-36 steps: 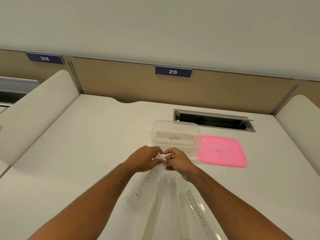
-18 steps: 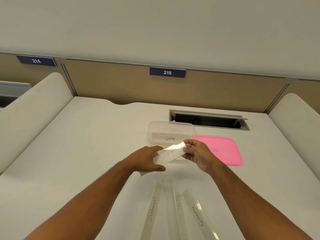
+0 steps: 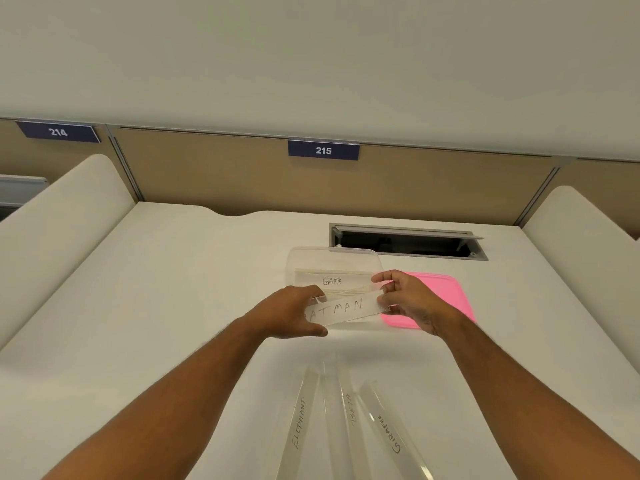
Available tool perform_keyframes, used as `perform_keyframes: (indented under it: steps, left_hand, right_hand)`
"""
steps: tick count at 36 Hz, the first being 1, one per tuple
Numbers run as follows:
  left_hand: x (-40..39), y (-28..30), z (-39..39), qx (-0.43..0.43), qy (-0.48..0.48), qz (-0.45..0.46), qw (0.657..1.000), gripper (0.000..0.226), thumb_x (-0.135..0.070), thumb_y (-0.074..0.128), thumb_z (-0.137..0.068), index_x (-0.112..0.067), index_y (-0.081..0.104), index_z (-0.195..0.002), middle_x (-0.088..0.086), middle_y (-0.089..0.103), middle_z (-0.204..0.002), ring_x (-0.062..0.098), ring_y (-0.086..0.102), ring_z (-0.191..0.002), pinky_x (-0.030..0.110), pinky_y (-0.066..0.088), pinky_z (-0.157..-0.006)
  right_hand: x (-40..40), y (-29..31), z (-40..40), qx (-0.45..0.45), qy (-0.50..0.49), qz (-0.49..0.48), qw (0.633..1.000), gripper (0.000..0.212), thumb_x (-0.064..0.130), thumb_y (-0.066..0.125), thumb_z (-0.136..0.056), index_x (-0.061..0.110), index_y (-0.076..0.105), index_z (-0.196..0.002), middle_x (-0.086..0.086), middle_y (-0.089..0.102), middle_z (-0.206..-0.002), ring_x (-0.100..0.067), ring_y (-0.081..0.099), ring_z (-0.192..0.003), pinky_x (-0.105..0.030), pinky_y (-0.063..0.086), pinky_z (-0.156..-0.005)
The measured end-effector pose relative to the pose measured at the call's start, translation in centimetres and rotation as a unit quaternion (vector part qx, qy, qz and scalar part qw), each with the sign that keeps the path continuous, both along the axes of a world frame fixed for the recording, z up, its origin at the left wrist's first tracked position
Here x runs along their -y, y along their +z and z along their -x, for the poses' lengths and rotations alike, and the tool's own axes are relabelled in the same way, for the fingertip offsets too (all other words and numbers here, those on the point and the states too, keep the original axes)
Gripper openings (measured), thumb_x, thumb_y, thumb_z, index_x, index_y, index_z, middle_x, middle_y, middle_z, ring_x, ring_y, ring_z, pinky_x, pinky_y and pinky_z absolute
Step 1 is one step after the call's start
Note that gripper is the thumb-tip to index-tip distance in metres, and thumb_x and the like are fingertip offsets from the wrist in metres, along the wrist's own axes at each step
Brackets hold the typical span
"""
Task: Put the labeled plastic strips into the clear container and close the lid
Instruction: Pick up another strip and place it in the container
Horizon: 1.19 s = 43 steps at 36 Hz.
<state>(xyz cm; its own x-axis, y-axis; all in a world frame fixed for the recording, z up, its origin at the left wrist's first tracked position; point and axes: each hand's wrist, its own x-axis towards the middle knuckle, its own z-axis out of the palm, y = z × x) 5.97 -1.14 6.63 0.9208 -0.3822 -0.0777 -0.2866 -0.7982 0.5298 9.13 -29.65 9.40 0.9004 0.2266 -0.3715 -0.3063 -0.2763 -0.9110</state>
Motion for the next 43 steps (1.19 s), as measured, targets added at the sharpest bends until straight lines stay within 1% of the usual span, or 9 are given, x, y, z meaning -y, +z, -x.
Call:
perform_keyframes:
  steps: [4,8,14,17,22,26,38,41,43]
  left_hand:
    - [0.1,0.3,-0.4,0.024,-0.009,-0.021,0.999,0.071,-0.061,0.077,-0.069,-0.035,0.052,-0.131,-0.011,0.055,-0.137,0.013,0.056,-0.11,0.025,0.054,-0.085]
    - [0.4,0.8,-0.9,0.045,-0.017,-0.037,0.998,0.073,-0.059,0.077,-0.072,-0.035,0.05,-0.135,-0.011,0.054,-0.138,0.014,0.055,-0.112,0.019,0.047,-0.081]
    - [0.7,1.2,-1.7,0.066,-0.021,-0.051,0.996,0.073,-0.058,0.079,-0.072,-0.038,0.048,-0.135,-0.011,0.057,-0.135,0.013,0.055,-0.106,0.019,0.048,-0.078]
    - [0.8,1.4,-2.2,0.074,-0.029,-0.058,0.995,0.073,-0.058,0.079,-0.072,-0.038,0.047,-0.136,-0.012,0.057,-0.134,0.013,0.056,-0.105,0.021,0.05,-0.078]
    - [0.7,1.7,-2.9,0.078,-0.033,-0.061,0.995,0.073,-0.056,0.079,-0.074,-0.036,0.046,-0.136,-0.008,0.06,-0.132,0.014,0.058,-0.104,0.017,0.045,-0.072]
    - [0.5,1.8,-3.4,0.071,-0.024,-0.061,0.995,0.073,-0.055,0.079,-0.075,-0.035,0.046,-0.137,-0.006,0.06,-0.132,0.017,0.059,-0.104,0.02,0.049,-0.075]
    - [-0.9,1.4,-5.5,0.055,0.002,-0.064,0.996,0.064,-0.046,0.08,-0.076,-0.03,0.05,-0.131,-0.007,0.062,-0.125,0.015,0.056,-0.102,0.028,0.051,-0.081]
    - [-1.0,1.2,-6.1,0.056,0.01,-0.061,0.996,0.065,-0.045,0.081,-0.076,-0.03,0.05,-0.131,-0.007,0.062,-0.125,0.016,0.057,-0.103,0.029,0.051,-0.081]
    - [-1.1,1.1,-6.5,0.057,0.015,-0.06,0.996,0.066,-0.045,0.08,-0.076,-0.029,0.05,-0.133,-0.007,0.061,-0.126,0.016,0.056,-0.104,0.028,0.049,-0.081]
  right_hand:
    - [-0.1,0.5,-0.4,0.118,0.05,0.17,0.977,0.03,0.02,0.078,-0.084,0.027,0.065,-0.11,-0.007,0.059,-0.102,-0.022,0.059,-0.09,-0.036,0.052,-0.081]
    - [-0.7,1.1,-0.7,0.204,0.132,0.267,0.932,0.044,0.036,0.082,-0.078,0.032,0.062,-0.117,0.008,0.051,-0.122,-0.009,0.05,-0.113,-0.025,0.039,-0.089]
    - [-2.2,1.4,-0.8,0.246,0.229,0.408,0.849,0.067,0.047,0.082,-0.071,0.033,0.053,-0.13,0.013,0.058,-0.123,-0.013,0.055,-0.104,-0.027,0.05,-0.084]
    - [-2.5,1.1,-1.0,0.26,0.247,0.442,0.822,0.072,0.048,0.082,-0.07,0.035,0.048,-0.133,0.012,0.058,-0.121,-0.012,0.054,-0.1,-0.026,0.05,-0.081]
    - [-2.8,1.1,-1.6,0.27,0.258,0.455,0.808,0.068,0.047,0.081,-0.072,0.036,0.047,-0.13,0.009,0.062,-0.12,-0.011,0.054,-0.093,-0.021,0.044,-0.071]
    - [-2.7,1.6,-2.3,0.302,0.25,0.467,0.793,0.059,0.051,0.077,-0.072,0.035,0.051,-0.121,0.01,0.064,-0.113,-0.015,0.054,-0.088,-0.023,0.039,-0.062]
    - [-2.7,2.0,-4.4,0.307,0.229,0.461,0.8,0.052,0.044,0.08,-0.072,0.033,0.054,-0.116,0.011,0.064,-0.107,-0.015,0.055,-0.089,-0.029,0.036,-0.063]
    - [-2.9,1.8,-5.0,0.306,0.22,0.461,0.804,0.064,0.043,0.082,-0.072,0.032,0.051,-0.126,0.008,0.064,-0.117,-0.019,0.058,-0.098,-0.03,0.039,-0.068]
    - [-3.1,1.6,-5.4,0.298,0.211,0.463,0.808,0.08,0.042,0.083,-0.072,0.03,0.042,-0.14,0.004,0.061,-0.129,-0.022,0.057,-0.11,-0.035,0.048,-0.081]
